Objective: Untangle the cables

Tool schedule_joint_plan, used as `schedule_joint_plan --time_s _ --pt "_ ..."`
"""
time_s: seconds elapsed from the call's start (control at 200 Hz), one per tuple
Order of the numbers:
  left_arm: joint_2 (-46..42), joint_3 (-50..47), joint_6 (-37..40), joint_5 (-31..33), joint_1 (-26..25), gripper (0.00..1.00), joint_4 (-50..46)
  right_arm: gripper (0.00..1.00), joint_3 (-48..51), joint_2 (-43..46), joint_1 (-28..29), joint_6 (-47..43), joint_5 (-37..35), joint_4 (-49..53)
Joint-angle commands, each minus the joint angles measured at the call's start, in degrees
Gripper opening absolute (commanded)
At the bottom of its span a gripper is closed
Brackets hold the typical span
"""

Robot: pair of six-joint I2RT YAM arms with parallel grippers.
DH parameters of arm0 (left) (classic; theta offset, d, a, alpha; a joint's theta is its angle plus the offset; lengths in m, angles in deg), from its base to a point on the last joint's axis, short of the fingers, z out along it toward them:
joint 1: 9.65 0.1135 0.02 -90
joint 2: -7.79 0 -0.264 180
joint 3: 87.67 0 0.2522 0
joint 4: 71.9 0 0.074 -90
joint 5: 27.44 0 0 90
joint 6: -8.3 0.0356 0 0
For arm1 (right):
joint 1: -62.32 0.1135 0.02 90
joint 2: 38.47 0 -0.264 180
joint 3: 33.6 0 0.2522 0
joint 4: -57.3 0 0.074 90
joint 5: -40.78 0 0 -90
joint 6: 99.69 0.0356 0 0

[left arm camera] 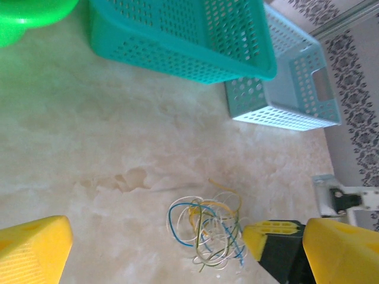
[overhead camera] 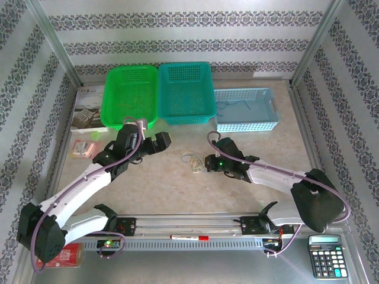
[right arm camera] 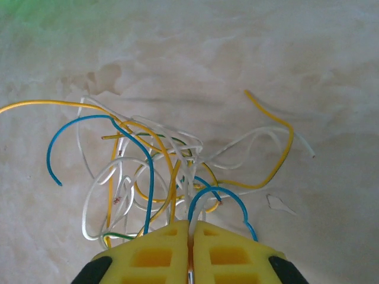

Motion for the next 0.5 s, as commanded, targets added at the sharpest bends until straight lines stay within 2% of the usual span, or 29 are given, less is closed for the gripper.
schedule_joint_plan --time_s 0.0,0.09,0.305,0.4,0.435,0.495 --pt "1.2 -0.4 -0.8 -2.3 0.7 1.0 3.4 0.15 0.8 2.6 -0.1 0.3 -0.5 0.7" --pt "2.0 -0.6 -1.0 -3.1 0.6 1.0 4.1 0.21 0.5 4.3 -0.1 0.3 -0.1 1.3" --pt "5.1 -1.7 -2.2 -6.5 0.2 1.0 7.5 0.23 -0.9 4.2 -0.2 0.0 0.0 1.9" --pt "6.7 -2.0 -2.1 -6.9 -0.4 1.0 7.9 0.28 -2.0 4.8 0.3 0.4 0.7 1.4" --pt "7.4 -2.3 -2.0 -6.9 -0.6 1.0 8.1 0.33 -2.7 5.2 0.6 0.4 0.7 1.4" --pt "8.4 -2.9 -2.0 -6.8 -0.9 1.0 8.3 0.5 -3.8 5.7 1.5 0.3 0.0 1.8"
